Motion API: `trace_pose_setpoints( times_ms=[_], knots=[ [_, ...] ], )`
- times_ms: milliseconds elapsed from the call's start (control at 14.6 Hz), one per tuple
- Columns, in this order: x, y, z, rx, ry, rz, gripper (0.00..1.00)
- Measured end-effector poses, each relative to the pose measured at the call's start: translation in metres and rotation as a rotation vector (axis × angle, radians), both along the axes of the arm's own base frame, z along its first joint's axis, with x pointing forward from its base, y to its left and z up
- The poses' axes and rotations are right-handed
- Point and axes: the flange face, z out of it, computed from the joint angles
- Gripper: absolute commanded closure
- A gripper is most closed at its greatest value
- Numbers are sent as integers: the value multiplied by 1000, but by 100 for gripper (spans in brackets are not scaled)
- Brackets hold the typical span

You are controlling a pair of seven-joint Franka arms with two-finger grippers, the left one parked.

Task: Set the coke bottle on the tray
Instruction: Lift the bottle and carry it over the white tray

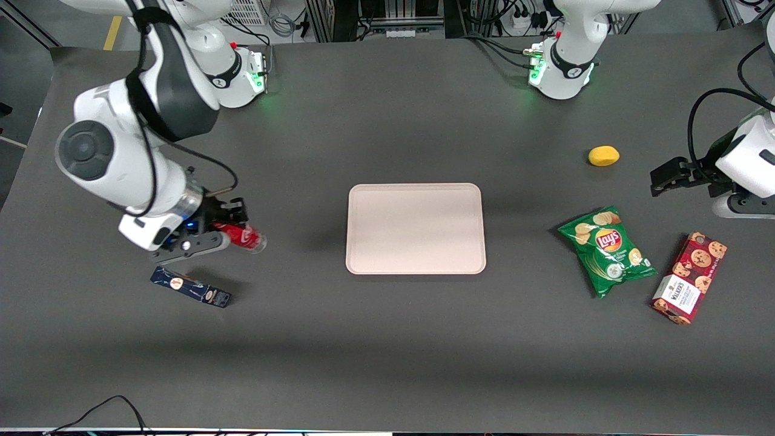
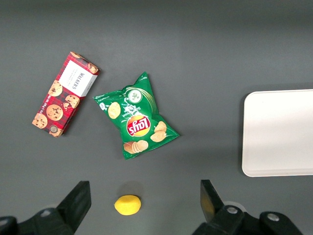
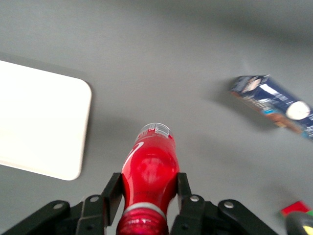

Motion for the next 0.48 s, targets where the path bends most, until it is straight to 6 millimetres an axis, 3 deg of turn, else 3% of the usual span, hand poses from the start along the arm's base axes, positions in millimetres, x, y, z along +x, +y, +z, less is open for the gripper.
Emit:
trace_pose_setpoints(
  times_ms=[274,479],
  knots=[
    [-33,94,6,19,10,-125,100],
    [-60,159,-1,-24,-4,-211,100]
  ],
)
